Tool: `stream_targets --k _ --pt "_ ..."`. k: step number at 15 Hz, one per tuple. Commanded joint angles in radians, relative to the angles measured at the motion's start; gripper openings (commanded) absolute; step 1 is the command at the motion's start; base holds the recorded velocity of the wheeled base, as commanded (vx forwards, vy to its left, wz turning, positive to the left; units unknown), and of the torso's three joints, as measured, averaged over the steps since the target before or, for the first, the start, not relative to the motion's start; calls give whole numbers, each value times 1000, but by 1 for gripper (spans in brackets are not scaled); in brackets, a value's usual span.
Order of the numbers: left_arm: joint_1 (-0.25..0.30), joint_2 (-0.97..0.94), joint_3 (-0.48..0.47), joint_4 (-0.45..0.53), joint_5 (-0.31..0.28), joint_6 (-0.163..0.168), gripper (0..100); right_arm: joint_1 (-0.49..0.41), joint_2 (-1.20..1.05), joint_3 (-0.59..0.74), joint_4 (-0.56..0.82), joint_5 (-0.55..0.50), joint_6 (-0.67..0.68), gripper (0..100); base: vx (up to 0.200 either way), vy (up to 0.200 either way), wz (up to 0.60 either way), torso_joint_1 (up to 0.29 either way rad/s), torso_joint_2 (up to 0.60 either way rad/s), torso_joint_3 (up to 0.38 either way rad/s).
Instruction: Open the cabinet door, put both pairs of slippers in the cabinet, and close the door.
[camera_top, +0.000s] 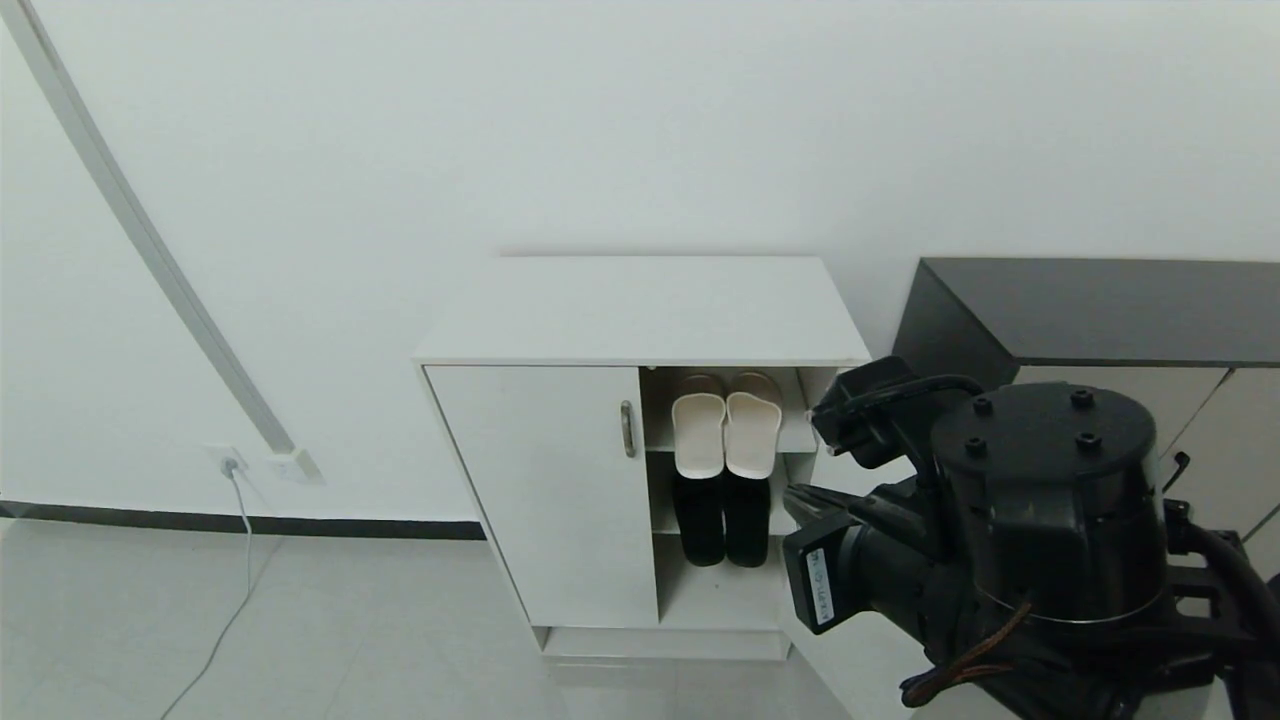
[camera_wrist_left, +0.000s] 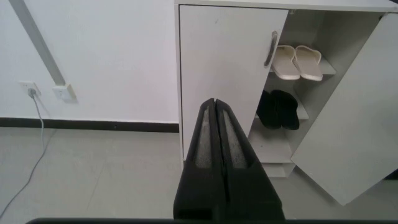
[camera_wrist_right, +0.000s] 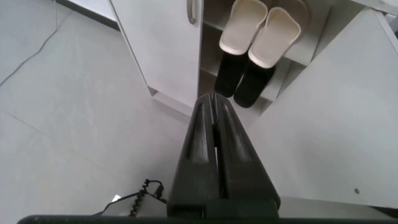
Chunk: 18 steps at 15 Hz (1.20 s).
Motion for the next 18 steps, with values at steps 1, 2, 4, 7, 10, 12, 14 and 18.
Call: stream_targets --k 1,2,4,7,10,12,14,18 --pt "0 1 0 0 1 -1 0 1 0 4 -1 0 -1 0 0 0 0 0 0 0" --pt "0 1 0 0 -1 -1 0 1 1 6 -1 0 -1 0 0 0 0 0 0 0" --pt "0 1 0 0 -1 -1 0 1 3 6 -1 1 -1 0 0 0 -600 7 -10 2" --pt "0 1 0 0 -1 -1 0 0 1 6 -1 0 -1 0 0 0 -600 1 2 1" --pt "0 1 0 0 -1 -1 0 -14 3 6 -3 0 1 0 0 0 -600 4 1 4" --pt "0 1 -2 0 -1 -1 0 -36 10 6 -6 0 -1 0 0 0 0 0 0 0" --pt "0 1 0 0 -1 1 0 -37 9 6 -6 0 -2 0 0 0 0 0 0 0" --pt "0 1 0 0 -1 -1 0 -37 9 9 -6 0 -8 0 -100 0 0 1 2 0"
